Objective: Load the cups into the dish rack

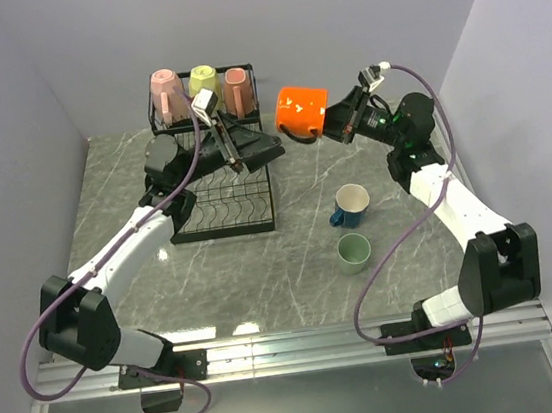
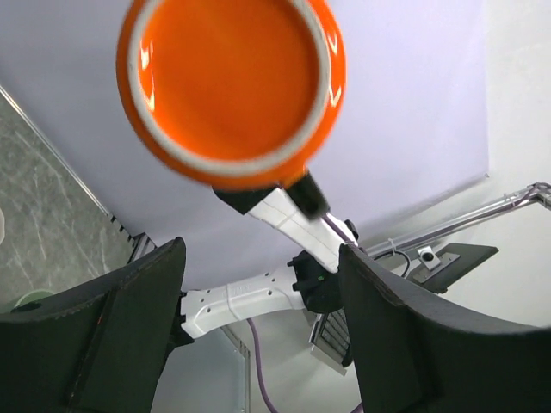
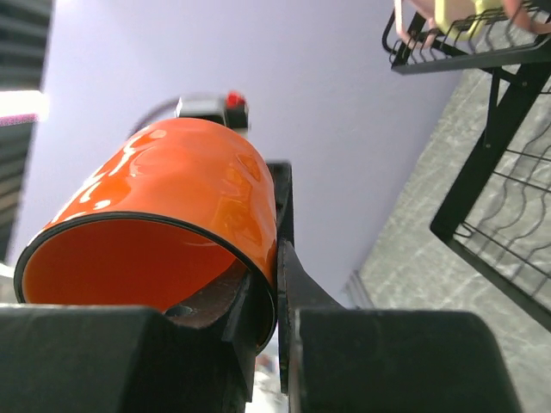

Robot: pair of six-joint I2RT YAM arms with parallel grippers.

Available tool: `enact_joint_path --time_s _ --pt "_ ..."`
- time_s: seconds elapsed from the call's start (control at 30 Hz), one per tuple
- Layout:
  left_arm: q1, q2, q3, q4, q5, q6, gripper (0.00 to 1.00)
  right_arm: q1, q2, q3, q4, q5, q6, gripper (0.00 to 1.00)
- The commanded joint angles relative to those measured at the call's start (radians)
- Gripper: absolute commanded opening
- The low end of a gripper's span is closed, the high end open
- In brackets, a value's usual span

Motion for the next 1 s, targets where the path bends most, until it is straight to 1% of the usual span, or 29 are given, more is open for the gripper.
enact_joint_path --time_s 0.0,0.07,0.1,0.17,0.2,0.3,0.33,0.43,0.5,0.53,0.6,0.63,0.7,0.73,0.77,0.87,0.93,0.97 --pt "0.001 0.015 0.069 0.083 0.03 -0.029 0.77 0.036 -0.064 0.017 -0.044 -0.011 -0.167 0.0" --pt "-0.002 0.018 0.095 0.035 0.036 -0.015 0.78 0.048 -0.073 0.032 -0.116 0.014 -0.227 0.0" --pt "-0.003 0.024 0.107 0.005 0.038 0.016 0.78 0.063 -0.078 0.038 -0.157 0.02 -0.27 0.0" --pt "-0.01 0.028 0.133 -0.048 0.037 0.042 0.78 0.079 -0.081 0.069 -0.203 0.035 -0.314 0.0" --pt "-0.014 0.029 0.138 -0.052 0.037 0.05 0.78 0.096 -0.079 0.081 -0.255 0.041 -0.362 0.0" --pt "-0.023 0.037 0.153 -0.081 0.04 0.068 0.72 0.111 -0.075 0.101 -0.291 0.063 -0.399 0.0" --pt "-0.031 0.04 0.161 -0.093 0.041 0.077 0.67 0.117 -0.073 0.097 -0.28 0.064 -0.393 0.0" --pt "-0.039 0.043 0.171 -0.122 0.037 0.094 0.59 0.126 -0.076 0.084 -0.271 0.084 -0.399 0.0" --pt "-0.04 0.049 0.174 -0.125 0.037 0.094 0.55 0.142 -0.078 0.092 -0.307 0.098 -0.442 0.0" --pt "-0.04 0.049 0.176 -0.125 0.03 0.094 0.5 0.146 -0.078 0.093 -0.314 0.101 -0.454 0.0" --pt "-0.042 0.051 0.174 -0.125 0.024 0.099 0.44 0.166 -0.079 0.092 -0.334 0.109 -0.485 0.0" --pt "-0.04 0.049 0.174 -0.136 0.018 0.102 0.32 0.174 -0.085 0.087 -0.335 0.115 -0.493 0.0" --pt "-0.042 0.048 0.174 -0.147 0.015 0.113 0.19 0.188 -0.095 0.066 -0.338 0.121 -0.502 0.0" --pt "-0.042 0.046 0.176 -0.157 0.007 0.116 0.04 0.191 -0.099 0.055 -0.331 0.121 -0.499 0.0" --pt "-0.04 0.044 0.174 -0.179 0.003 0.122 0.0 0.191 -0.105 0.032 -0.325 0.123 -0.497 0.0" --pt "-0.04 0.026 0.156 -0.213 -0.016 0.145 0.0 0.191 -0.13 0.009 -0.329 0.132 -0.517 0.0" --pt "-0.04 0.012 0.15 -0.24 -0.025 0.178 0.0 0.192 -0.142 0.015 -0.373 0.138 -0.537 0.0" --pt "-0.039 0.008 0.156 -0.277 -0.042 0.197 0.0 0.192 -0.147 0.021 -0.422 0.144 -0.563 0.02"
